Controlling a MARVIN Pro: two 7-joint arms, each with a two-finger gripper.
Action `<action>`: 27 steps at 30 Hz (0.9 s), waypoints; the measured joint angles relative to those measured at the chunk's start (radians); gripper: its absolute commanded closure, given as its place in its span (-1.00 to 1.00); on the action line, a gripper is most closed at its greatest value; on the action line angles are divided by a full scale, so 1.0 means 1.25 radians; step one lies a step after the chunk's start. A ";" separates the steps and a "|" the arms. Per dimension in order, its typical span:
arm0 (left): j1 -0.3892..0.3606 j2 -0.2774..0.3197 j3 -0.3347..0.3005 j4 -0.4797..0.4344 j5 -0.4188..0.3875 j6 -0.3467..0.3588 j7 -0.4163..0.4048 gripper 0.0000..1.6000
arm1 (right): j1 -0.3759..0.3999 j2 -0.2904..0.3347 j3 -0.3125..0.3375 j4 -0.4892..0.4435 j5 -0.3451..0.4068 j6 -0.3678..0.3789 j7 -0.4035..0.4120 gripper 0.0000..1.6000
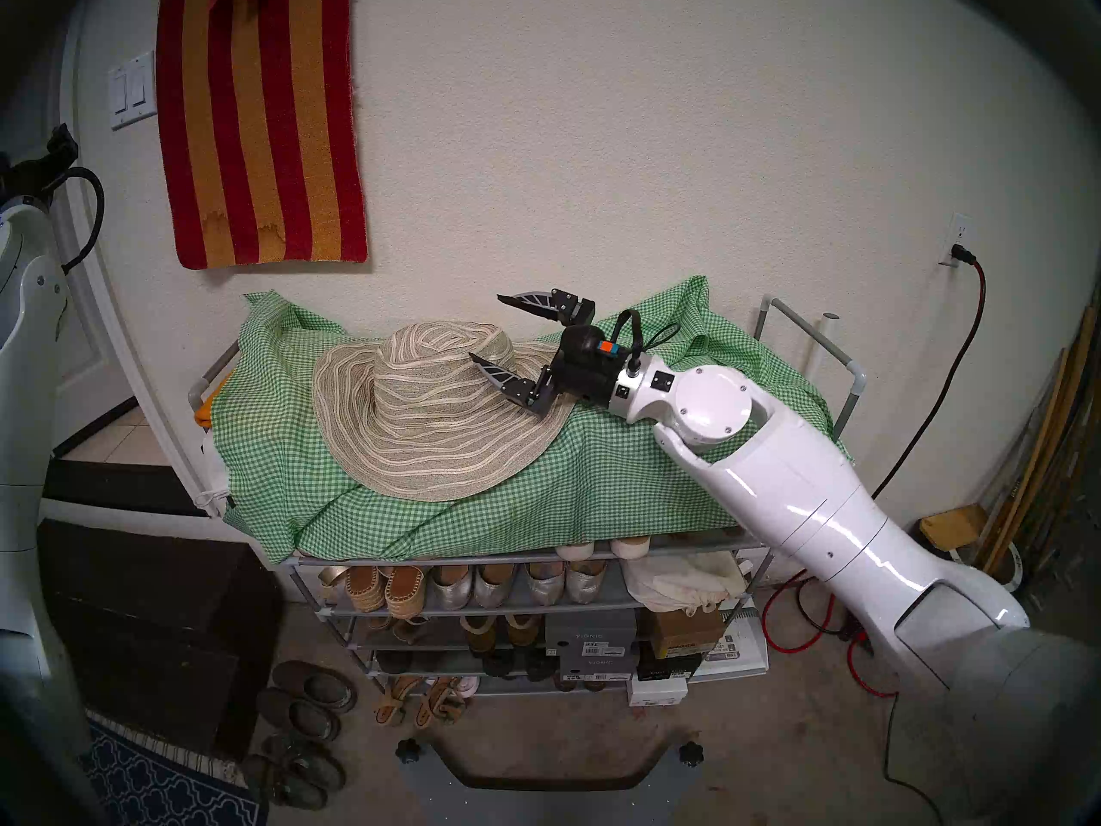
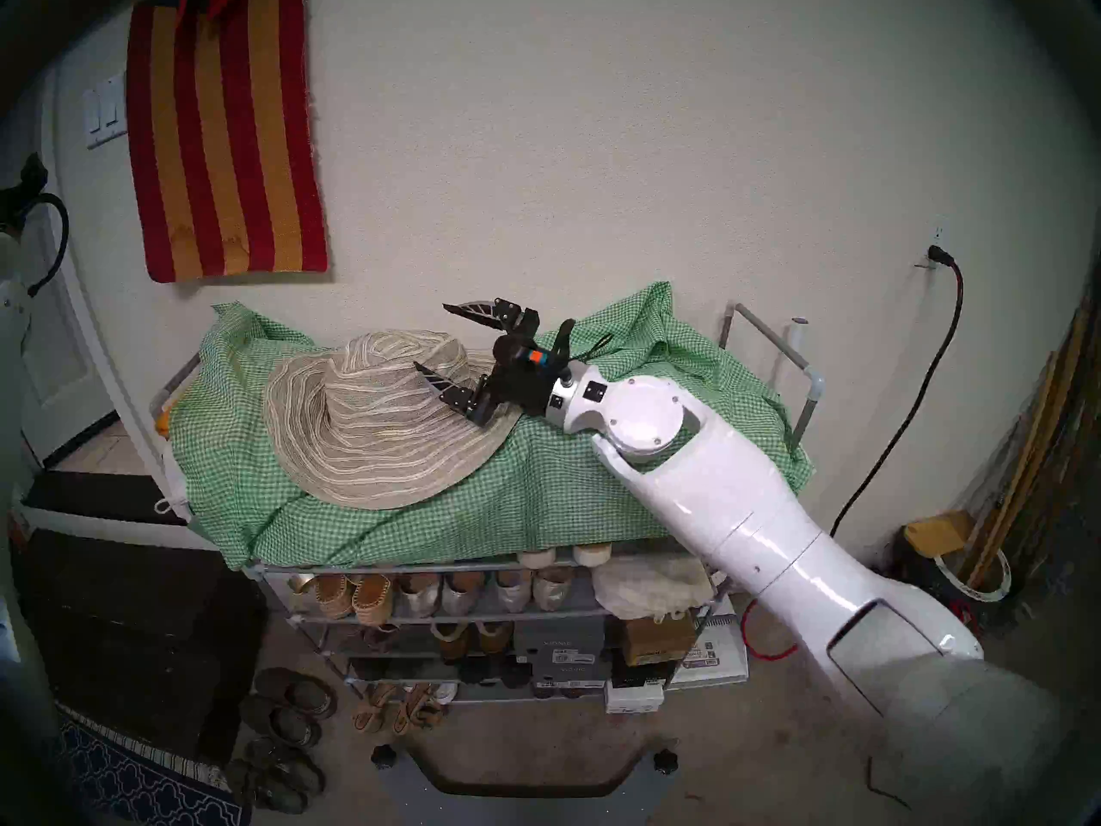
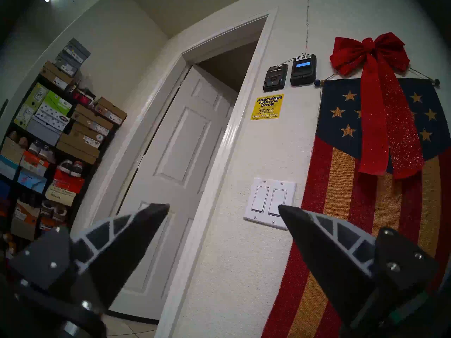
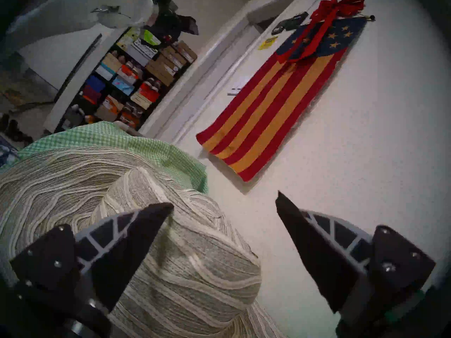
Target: Lift the object off the cloth, cover the shoe rack with the cloth, put the object back
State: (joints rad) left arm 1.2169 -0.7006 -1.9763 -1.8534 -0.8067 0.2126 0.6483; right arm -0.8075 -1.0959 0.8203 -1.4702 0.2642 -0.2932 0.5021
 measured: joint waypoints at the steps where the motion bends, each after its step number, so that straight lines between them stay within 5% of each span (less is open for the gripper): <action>1: 0.000 0.000 0.000 0.000 0.000 0.000 0.000 -1.00 | 0.009 0.010 0.001 -0.003 0.003 0.001 0.016 -1.00; 12: 0.000 0.000 0.000 0.000 0.002 -0.003 0.000 -1.00 | 0.101 0.043 -0.002 -0.024 -0.025 0.079 0.174 -1.00; 27: 0.000 0.000 0.000 0.000 0.002 -0.004 0.000 -1.00 | 0.230 -0.071 -0.116 0.093 -0.145 0.185 0.396 -1.00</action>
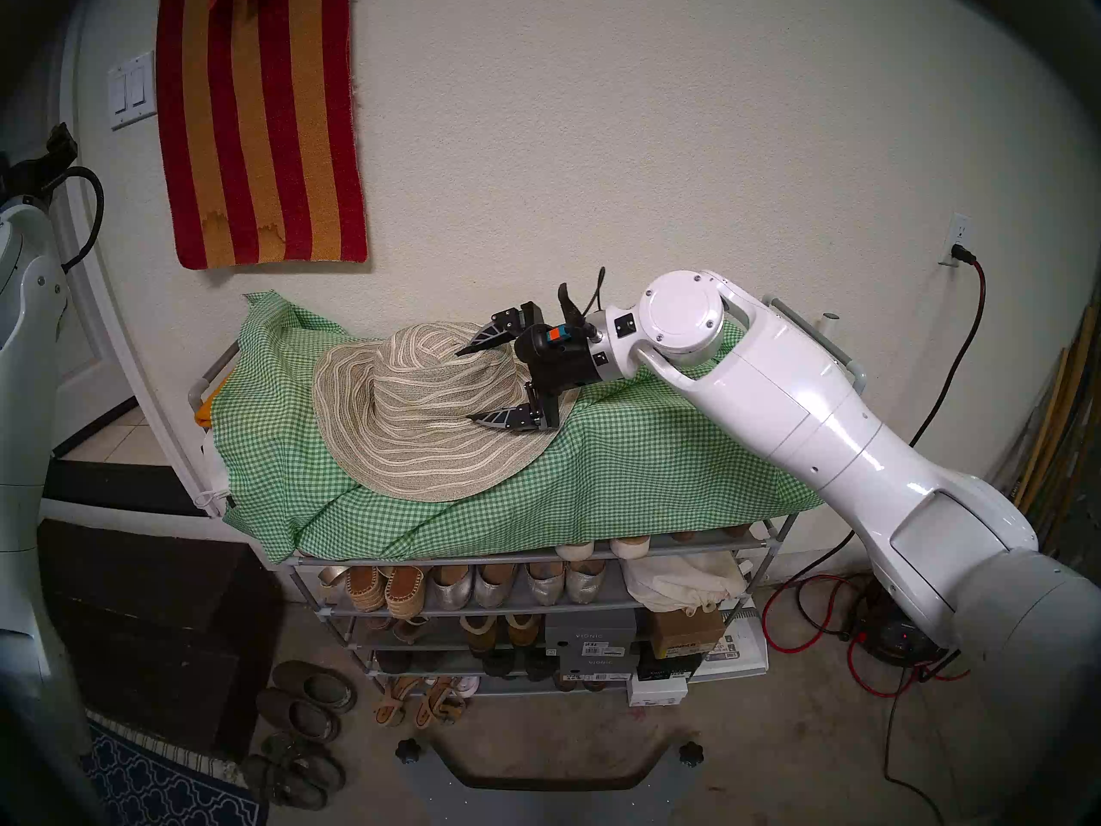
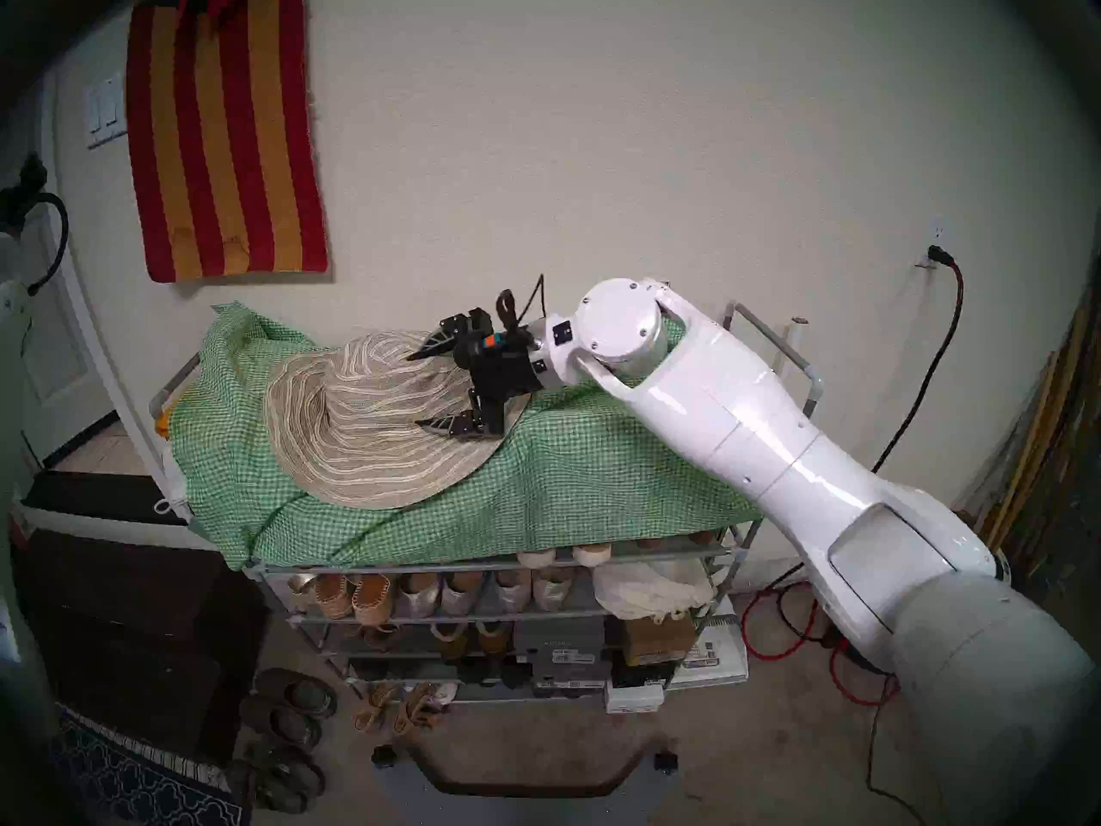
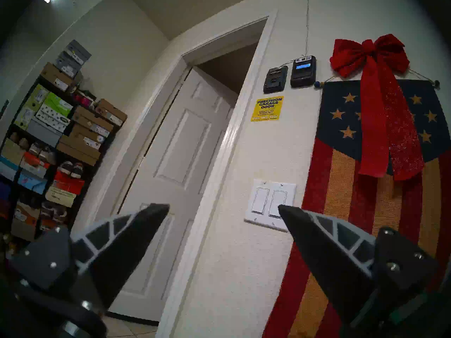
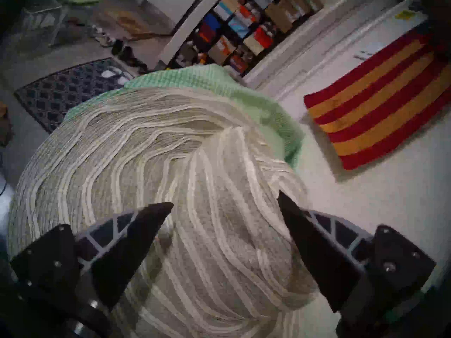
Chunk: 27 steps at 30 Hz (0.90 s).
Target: Lift the object off the cloth, cover the shoe rack with the cloth, put the object back
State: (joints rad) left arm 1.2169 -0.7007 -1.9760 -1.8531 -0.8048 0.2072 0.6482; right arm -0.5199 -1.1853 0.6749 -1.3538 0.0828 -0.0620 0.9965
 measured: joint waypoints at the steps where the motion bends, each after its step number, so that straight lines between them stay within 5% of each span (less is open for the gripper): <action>1: 0.000 0.000 0.000 0.000 0.000 0.000 0.000 -1.00 | 0.012 -0.012 -0.005 0.016 -0.006 0.004 0.015 -0.24; 2: 0.000 0.000 0.000 0.000 0.000 0.000 0.000 -1.00 | 0.018 -0.018 -0.008 0.025 -0.009 0.005 0.023 0.82; 3: 0.000 0.000 0.000 0.000 -0.001 0.000 0.000 -1.00 | 0.025 -0.025 -0.011 0.034 -0.013 0.006 0.030 1.00; 12: 0.000 0.000 0.001 0.000 -0.003 0.000 0.000 -1.00 | 0.089 -0.097 -0.025 0.151 -0.024 -0.021 0.078 1.00; 27: -0.001 0.000 0.001 0.000 -0.003 -0.001 0.000 -1.00 | 0.089 -0.142 0.139 0.168 -0.038 -0.070 -0.103 1.00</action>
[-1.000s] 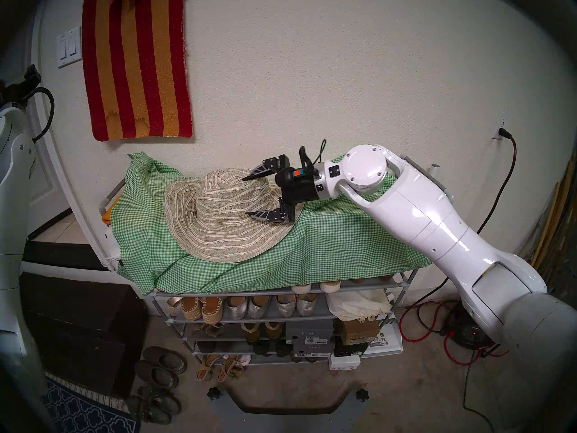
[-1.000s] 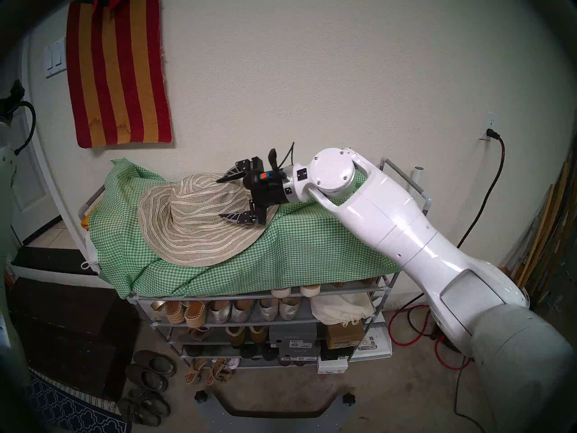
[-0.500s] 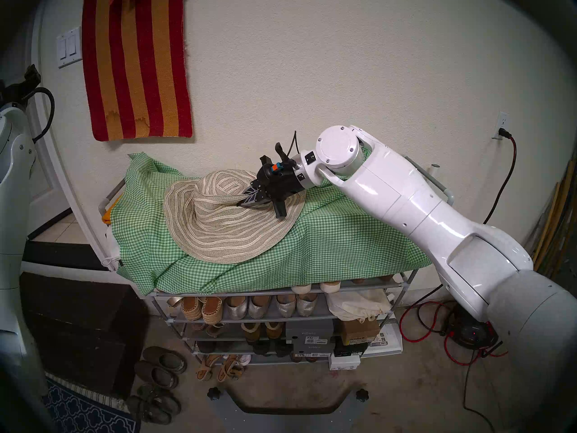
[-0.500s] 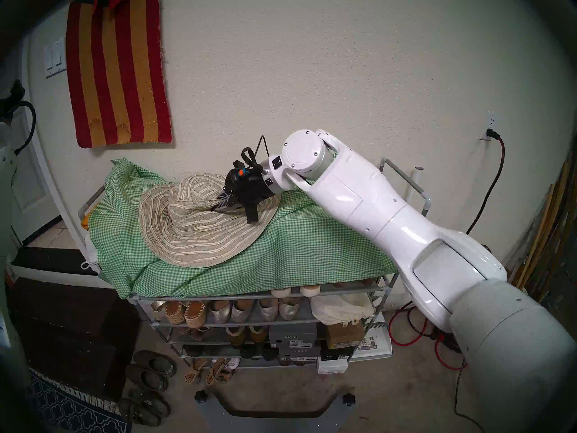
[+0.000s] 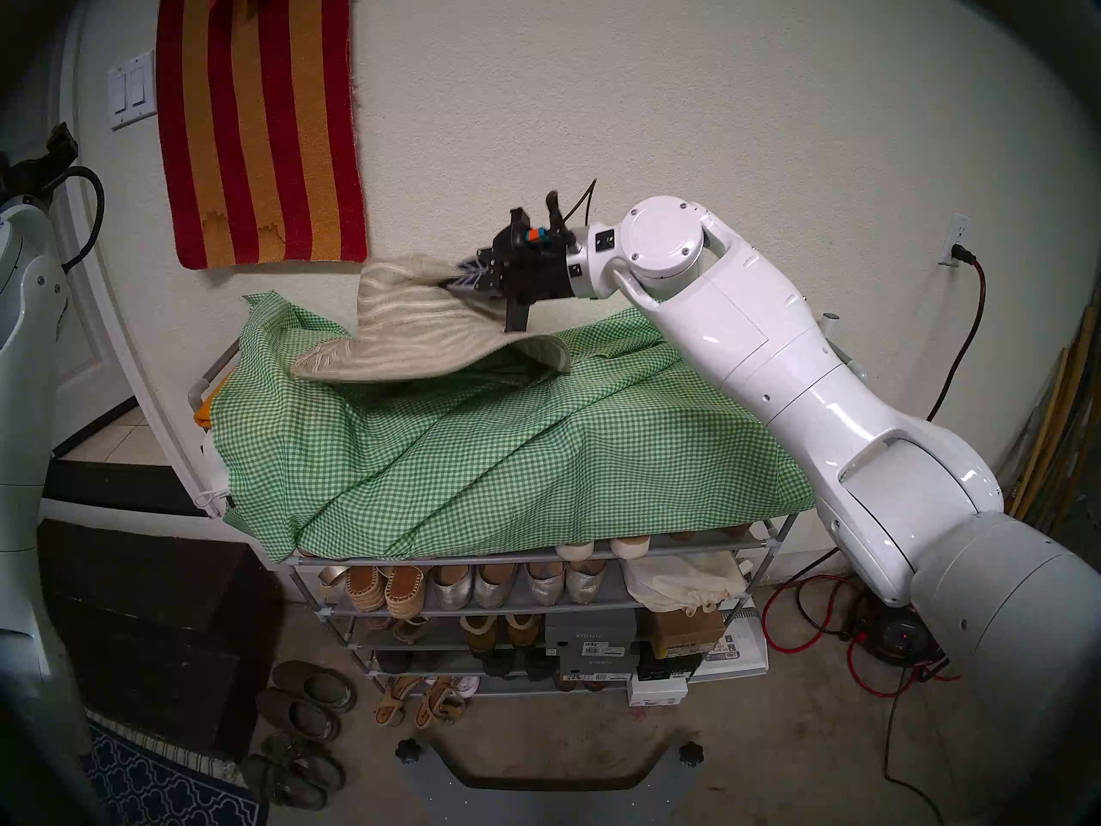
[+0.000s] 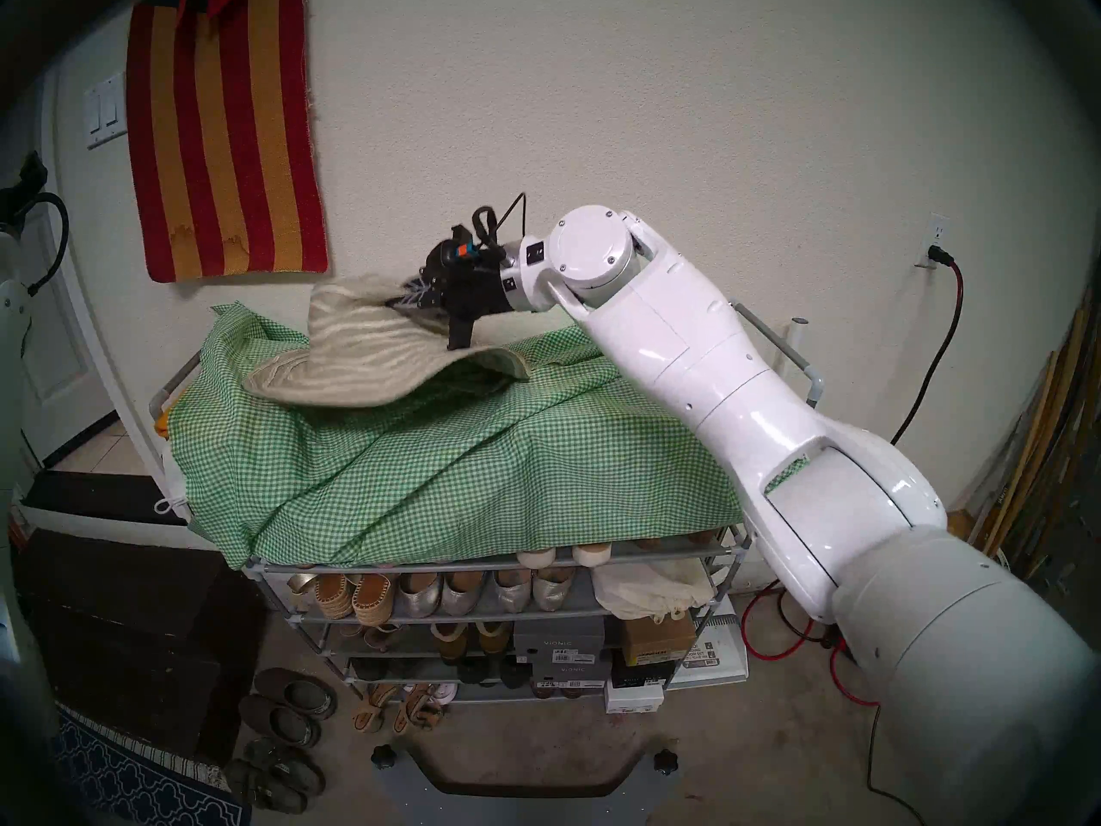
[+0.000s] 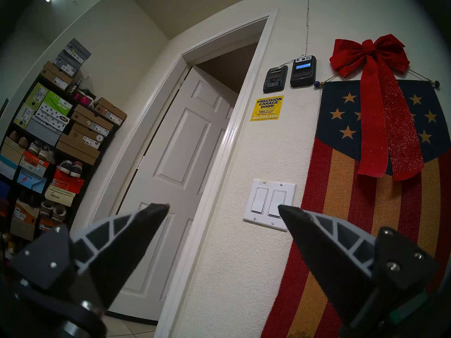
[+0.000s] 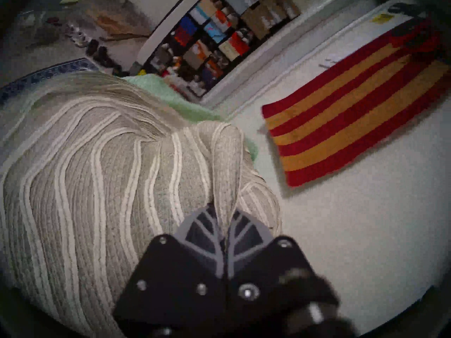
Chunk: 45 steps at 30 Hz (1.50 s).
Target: Lift the object off the cloth, cover the shoe rack with the cloth, put the object back
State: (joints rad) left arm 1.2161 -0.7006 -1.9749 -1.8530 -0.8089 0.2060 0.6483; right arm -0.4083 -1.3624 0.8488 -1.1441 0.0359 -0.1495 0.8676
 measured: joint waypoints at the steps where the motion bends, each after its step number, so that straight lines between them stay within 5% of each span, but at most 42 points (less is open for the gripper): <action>1: 0.000 0.000 0.000 0.000 0.000 0.000 0.000 -1.00 | -0.003 0.000 0.015 -0.008 -0.007 -0.007 -0.020 1.00; 30: 0.000 0.000 0.000 0.000 -0.001 -0.002 0.000 -1.00 | -0.107 0.024 0.197 -0.187 -0.221 -0.097 -0.387 1.00; 45: 0.000 0.000 0.000 0.000 -0.001 -0.002 0.000 -1.00 | -0.178 0.046 0.321 -0.338 -0.370 -0.088 -0.588 1.00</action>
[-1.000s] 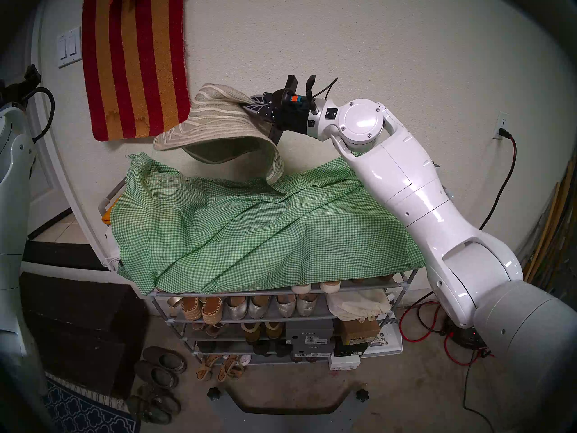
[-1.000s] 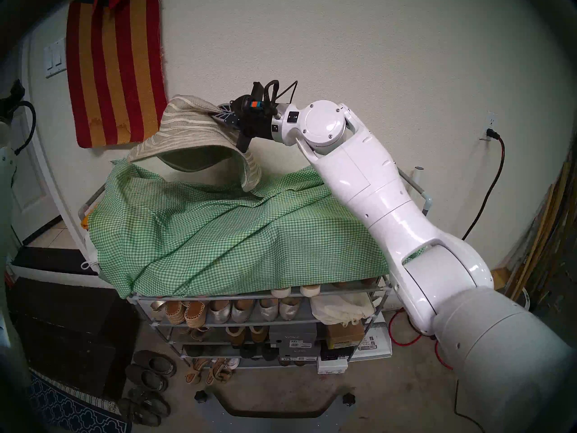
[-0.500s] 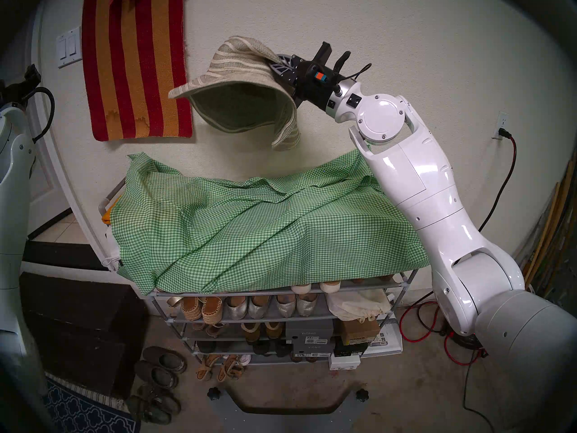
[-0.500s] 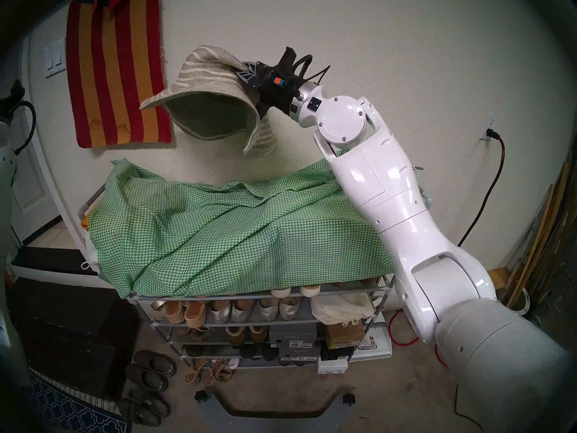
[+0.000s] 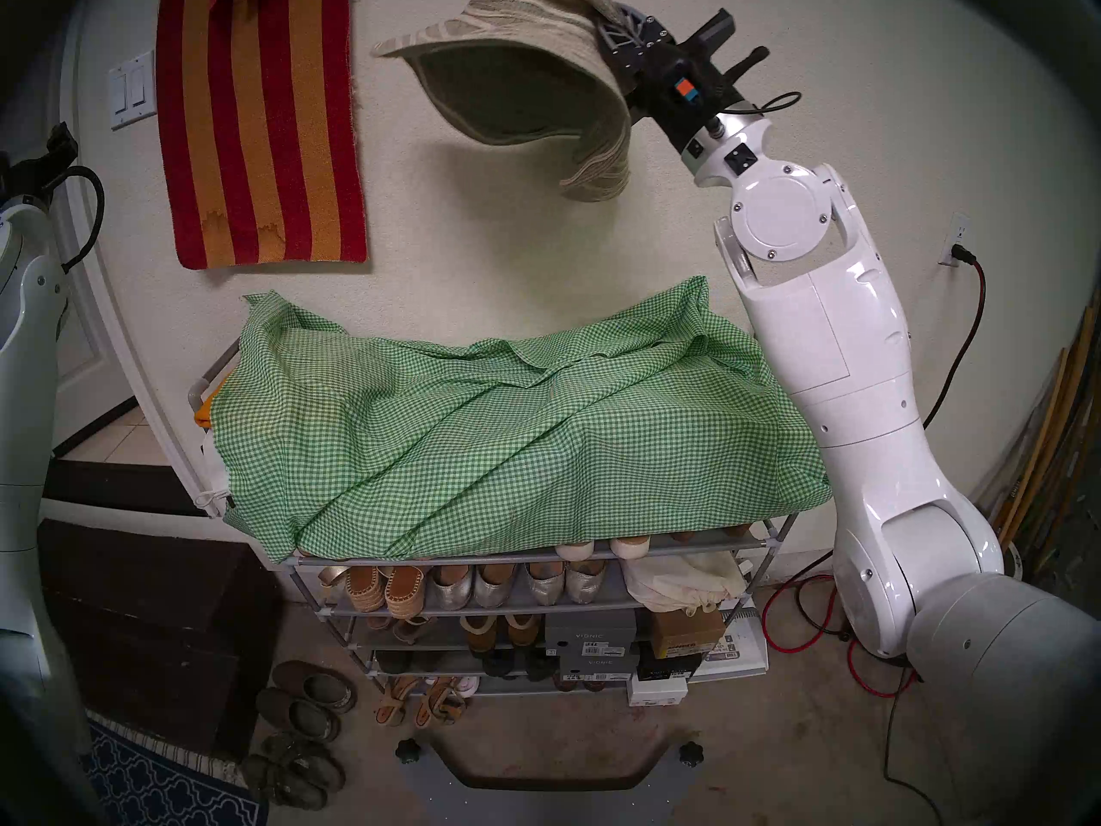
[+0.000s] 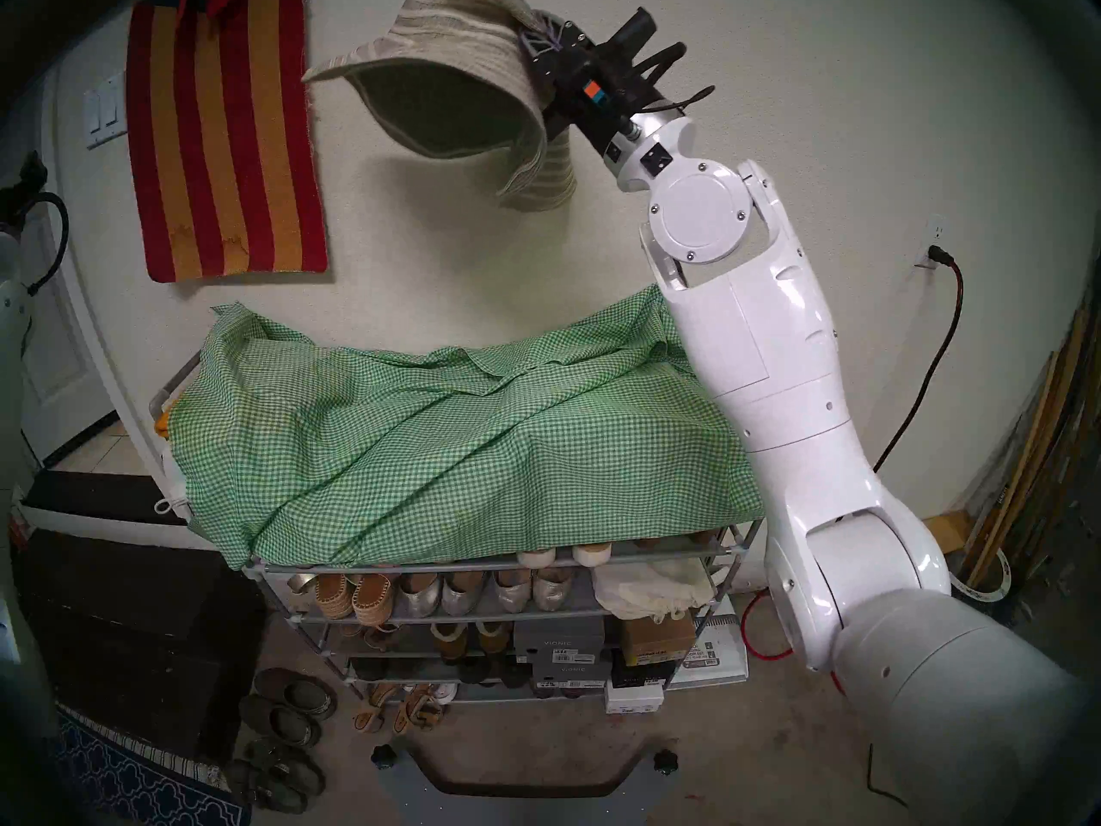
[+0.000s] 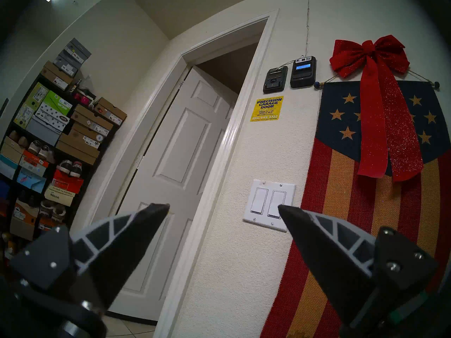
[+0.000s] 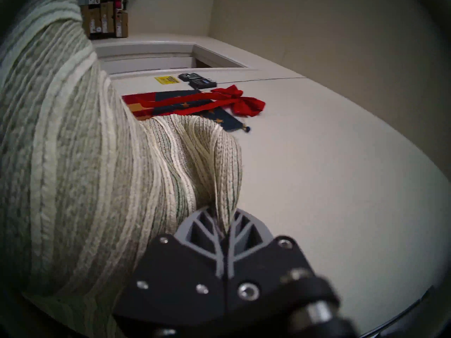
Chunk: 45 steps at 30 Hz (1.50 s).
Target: Lift the object off the cloth, cover the shoe rack with the cloth, put the object back
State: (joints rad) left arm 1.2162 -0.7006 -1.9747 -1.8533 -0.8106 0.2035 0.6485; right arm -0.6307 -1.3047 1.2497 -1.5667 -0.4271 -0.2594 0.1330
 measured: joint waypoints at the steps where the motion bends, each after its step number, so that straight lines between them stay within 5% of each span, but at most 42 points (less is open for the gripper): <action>1: 0.000 0.000 0.000 0.000 0.000 0.000 0.000 -1.00 | -0.005 0.002 0.004 -0.005 -0.006 0.003 -0.007 1.00; 9: 0.000 0.000 0.000 0.000 0.000 0.000 0.000 -1.00 | -0.102 0.017 0.078 -0.095 -0.102 0.074 -0.134 1.00; 23: 0.000 0.000 0.000 0.000 -0.001 0.000 0.000 -1.00 | -0.245 0.014 0.088 -0.203 -0.234 0.274 -0.268 1.00; 36: 0.000 0.000 0.001 0.000 -0.002 0.000 0.000 -1.00 | -0.324 0.055 -0.031 -0.285 -0.265 0.455 -0.076 1.00; 45: 0.000 0.001 0.001 0.000 -0.002 0.000 0.001 -1.00 | -0.297 0.134 -0.035 -0.316 -0.285 0.494 0.066 1.00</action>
State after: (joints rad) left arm 1.2161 -0.6999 -1.9737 -1.8528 -0.8132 0.2041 0.6492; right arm -1.0018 -1.1374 1.2065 -1.9612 -0.7839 0.3584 0.2149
